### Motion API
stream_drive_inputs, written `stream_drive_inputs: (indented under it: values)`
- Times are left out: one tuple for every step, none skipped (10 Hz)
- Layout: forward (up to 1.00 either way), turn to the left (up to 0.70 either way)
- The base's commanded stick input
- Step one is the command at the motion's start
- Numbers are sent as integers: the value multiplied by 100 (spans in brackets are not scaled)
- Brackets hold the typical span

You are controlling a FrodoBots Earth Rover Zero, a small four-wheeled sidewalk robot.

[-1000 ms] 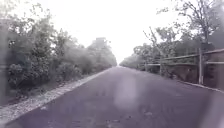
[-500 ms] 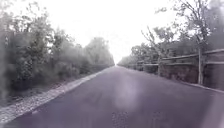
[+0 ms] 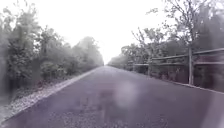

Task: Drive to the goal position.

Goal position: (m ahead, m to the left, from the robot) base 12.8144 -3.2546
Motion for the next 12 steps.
stream_drive_inputs:
  values:
    - [70,-31]
    - [70,-31]
    - [70,-19]
    - [70,-6]
    - [70,0]
    - [70,0]
    - [70,0]
    - [70,0]
    - [70,0]
    - [70,0]
    - [70,0]
    - [70,0]
